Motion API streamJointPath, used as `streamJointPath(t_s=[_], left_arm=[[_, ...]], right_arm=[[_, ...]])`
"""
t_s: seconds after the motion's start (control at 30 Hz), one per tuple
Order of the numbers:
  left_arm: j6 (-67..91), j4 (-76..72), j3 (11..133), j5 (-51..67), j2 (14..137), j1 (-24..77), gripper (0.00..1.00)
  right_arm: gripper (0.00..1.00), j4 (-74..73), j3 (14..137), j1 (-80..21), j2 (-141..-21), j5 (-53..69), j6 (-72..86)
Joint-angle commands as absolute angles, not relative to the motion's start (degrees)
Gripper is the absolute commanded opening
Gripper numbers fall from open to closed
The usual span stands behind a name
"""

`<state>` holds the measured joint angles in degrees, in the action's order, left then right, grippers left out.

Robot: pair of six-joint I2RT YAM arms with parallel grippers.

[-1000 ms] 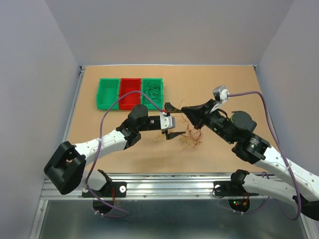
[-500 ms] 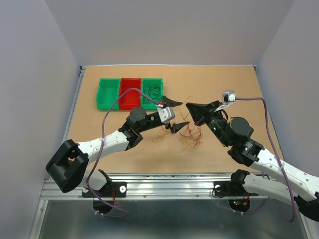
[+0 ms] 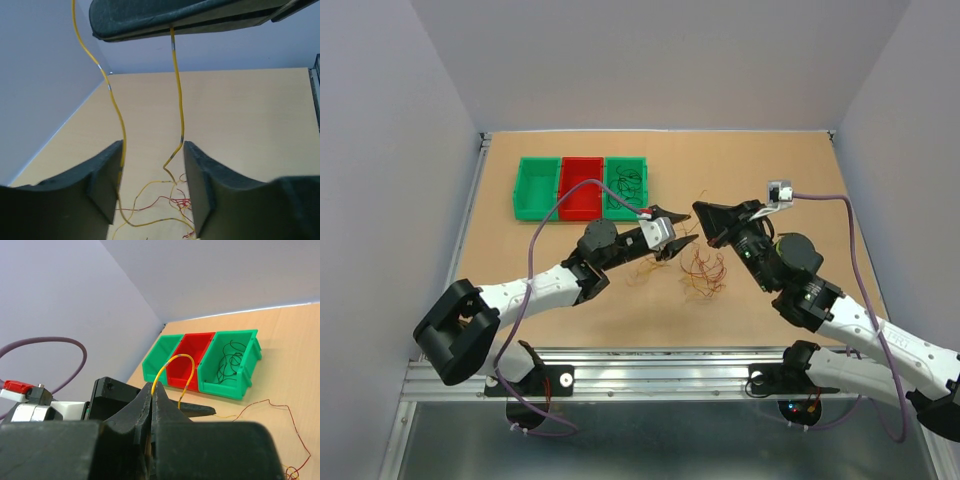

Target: Untangle the cables

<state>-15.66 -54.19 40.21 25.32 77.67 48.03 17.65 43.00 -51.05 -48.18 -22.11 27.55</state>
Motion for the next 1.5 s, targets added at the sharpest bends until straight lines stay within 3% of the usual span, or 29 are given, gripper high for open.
streamJointPath(t_s=[0.0,0.17,0.23,0.4,0.53,0.6,0.73,0.83,0.9,0.93,1.0,1.07,1.47], left_arm=[[-17.2,-56.9,41.0,24.1,77.4,48.7,0.53],[-17.8,-56.5,41.2,23.6,77.5,48.8,0.31],[-18.5,-56.3,41.2,24.0,77.5,48.8,0.00],[-19.0,-54.7,41.7,23.7,77.2,48.8,0.00],[-18.3,-50.9,43.1,22.7,75.9,48.3,0.00],[-17.3,-46.5,45.3,20.0,75.5,47.6,0.00],[-13.9,-42.6,47.3,27.4,73.4,41.9,0.00],[-12.3,-38.5,50.1,32.4,73.1,39.9,0.00],[-10.6,-35.3,52.9,32.3,73.6,38.1,0.00],[-9.9,-34.4,54.0,32.1,74.7,37.2,0.00],[-8.0,-31.4,57.2,32.2,75.8,33.8,0.00],[-7.0,-29.3,59.5,32.2,77.2,31.1,0.00],[-5.0,-18.9,67.1,33.2,78.4,11.3,0.00]], right_arm=[[0.00,21.2,42.8,-51.1,-48.4,-23.8,28.6],[0.00,21.3,42.5,-51.1,-48.0,-24.3,28.5],[0.01,21.0,42.6,-51.1,-47.9,-24.6,28.5],[0.02,19.1,43.7,-51.1,-48.1,-24.2,27.6],[0.28,17.7,44.4,-51.1,-48.2,-25.0,26.1],[0.28,17.7,43.6,-51.1,-47.5,-26.1,25.9],[0.02,17.2,42.3,-51.1,-45.4,-32.2,26.6],[0.02,16.3,41.5,-51.1,-44.3,-37.5,27.5],[0.35,14.6,41.7,-51.1,-43.8,-39.9,28.5],[0.63,14.4,41.5,-51.1,-43.6,-40.8,28.7],[0.76,14.3,41.4,-51.1,-43.2,-40.8,28.7],[0.80,14.3,41.5,-51.0,-43.2,-40.6,28.5],[0.80,14.0,42.1,-51.1,-43.8,-37.8,28.3]])
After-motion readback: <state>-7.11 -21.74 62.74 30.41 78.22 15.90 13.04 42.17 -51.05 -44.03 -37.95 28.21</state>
